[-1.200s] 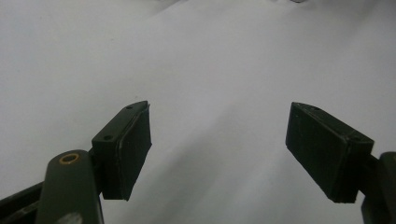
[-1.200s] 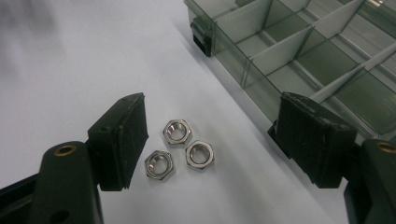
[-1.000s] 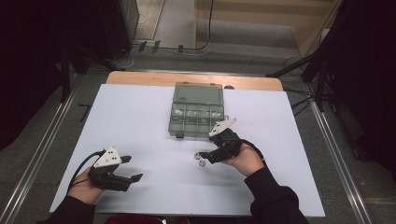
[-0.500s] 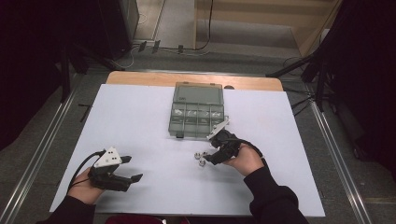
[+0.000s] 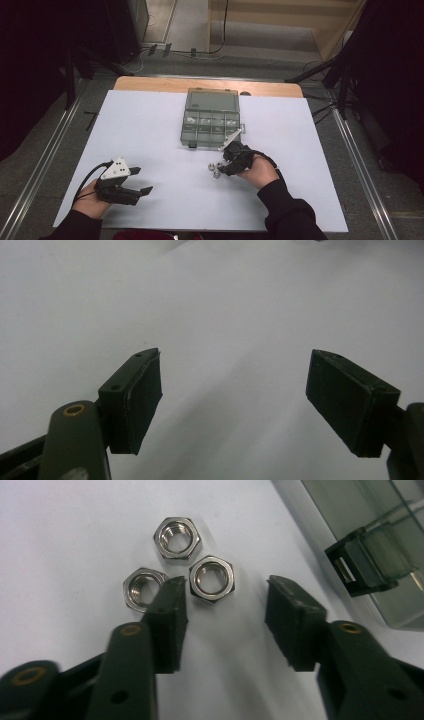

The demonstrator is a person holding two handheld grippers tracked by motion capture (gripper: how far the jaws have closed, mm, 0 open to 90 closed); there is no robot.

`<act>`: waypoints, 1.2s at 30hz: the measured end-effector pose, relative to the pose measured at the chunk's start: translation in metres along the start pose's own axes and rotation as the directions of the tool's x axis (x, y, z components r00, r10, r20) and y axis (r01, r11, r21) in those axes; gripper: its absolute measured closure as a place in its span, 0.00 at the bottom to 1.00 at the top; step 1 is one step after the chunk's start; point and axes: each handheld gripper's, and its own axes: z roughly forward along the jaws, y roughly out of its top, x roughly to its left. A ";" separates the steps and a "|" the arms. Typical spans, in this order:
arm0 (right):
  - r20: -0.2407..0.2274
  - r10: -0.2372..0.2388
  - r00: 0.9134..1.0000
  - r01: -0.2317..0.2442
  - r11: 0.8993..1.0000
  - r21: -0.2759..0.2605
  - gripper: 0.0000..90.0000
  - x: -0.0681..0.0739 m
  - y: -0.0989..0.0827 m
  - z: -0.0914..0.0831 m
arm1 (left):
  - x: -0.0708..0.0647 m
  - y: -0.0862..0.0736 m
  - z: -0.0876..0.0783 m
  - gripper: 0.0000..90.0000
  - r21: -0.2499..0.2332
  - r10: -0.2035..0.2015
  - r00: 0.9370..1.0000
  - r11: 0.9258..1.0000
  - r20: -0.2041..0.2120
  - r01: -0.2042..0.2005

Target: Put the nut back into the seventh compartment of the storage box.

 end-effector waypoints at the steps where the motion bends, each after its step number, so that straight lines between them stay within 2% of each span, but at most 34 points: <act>1: 0.005 0.001 1.000 -0.001 1.000 -0.007 0.63 0.000 0.001 0.001 | 0.000 0.000 0.000 0.25 0.000 0.000 1.000 1.000 0.000 0.000; 2: 0.005 -0.013 1.000 0.013 1.000 -0.001 0.67 0.001 0.003 0.002 | 0.000 0.000 0.000 0.25 0.002 0.000 1.000 1.000 0.000 0.000; 3: 0.005 -0.008 1.000 0.008 1.000 -0.006 0.67 0.002 0.004 0.002 | 0.000 0.000 0.000 0.25 0.007 0.003 1.000 1.000 0.001 -0.003; 5: 0.008 -0.031 0.999 0.031 1.000 -0.003 0.69 0.002 0.005 0.003 | 0.000 0.000 0.000 0.25 0.008 0.003 1.000 1.000 0.001 -0.003; 10: 0.004 -0.047 0.999 0.047 0.999 -0.012 0.77 0.004 0.008 0.004 | 0.000 0.000 0.000 0.25 0.008 0.001 1.000 1.000 0.000 -0.001; 15: -0.004 -0.038 0.999 0.038 0.999 -0.020 0.80 0.003 0.008 0.004 | 0.000 0.000 0.000 0.25 0.008 0.002 1.000 1.000 0.000 -0.002; 17: -0.010 -0.053 0.999 0.052 0.998 -0.018 0.80 0.002 0.007 0.004 | 0.000 0.000 0.000 0.25 0.003 0.000 1.000 1.000 0.001 0.000; 21: -0.011 -0.039 0.999 0.039 0.999 -0.024 0.80 0.002 0.007 0.004 | 0.000 0.000 0.000 0.25 0.002 -0.001 1.000 1.000 -0.001 0.001; 24: -0.034 -0.029 0.999 0.028 0.999 -0.028 0.80 0.000 0.006 0.003 | 0.000 0.000 0.000 0.25 0.000 -0.003 1.000 1.000 -0.001 0.003; 29: -0.041 -0.021 0.999 0.018 0.997 -0.078 0.80 -0.001 0.005 -0.007 | 0.000 0.000 0.000 0.25 -0.001 -0.004 1.000 1.000 -0.002 0.004; 30: -0.040 -0.024 0.999 0.019 0.994 -0.104 0.80 -0.002 0.004 -0.012 | 0.000 0.000 0.000 0.25 -0.001 -0.004 1.000 1.000 -0.002 0.004; 31: -0.040 -0.024 0.999 0.019 0.994 -0.104 0.80 -0.002 0.004 -0.012 | 0.000 0.000 0.000 0.25 -0.001 -0.004 1.000 1.000 -0.002 0.004; 32: -0.048 -0.002 0.999 -0.005 0.991 -0.132 0.80 -0.002 0.004 -0.019 | 0.000 0.000 0.000 0.25 -0.001 -0.002 1.000 1.000 0.000 0.002; 33: -0.048 -0.002 0.999 -0.005 0.991 -0.132 0.80 -0.002 0.004 -0.019 | 0.000 0.000 0.000 0.25 -0.001 -0.002 1.000 1.000 0.000 0.002; 34: -0.060 0.011 0.998 -0.022 0.984 -0.174 0.80 -0.003 0.003 -0.027 | 0.001 -0.001 -0.001 0.25 -0.003 -0.002 1.000 1.000 0.000 0.002; 36: -0.069 0.029 0.997 -0.044 0.974 -0.221 0.80 -0.003 0.001 -0.039 | 0.003 -0.001 -0.002 0.25 -0.006 -0.010 1.000 1.000 -0.004 0.010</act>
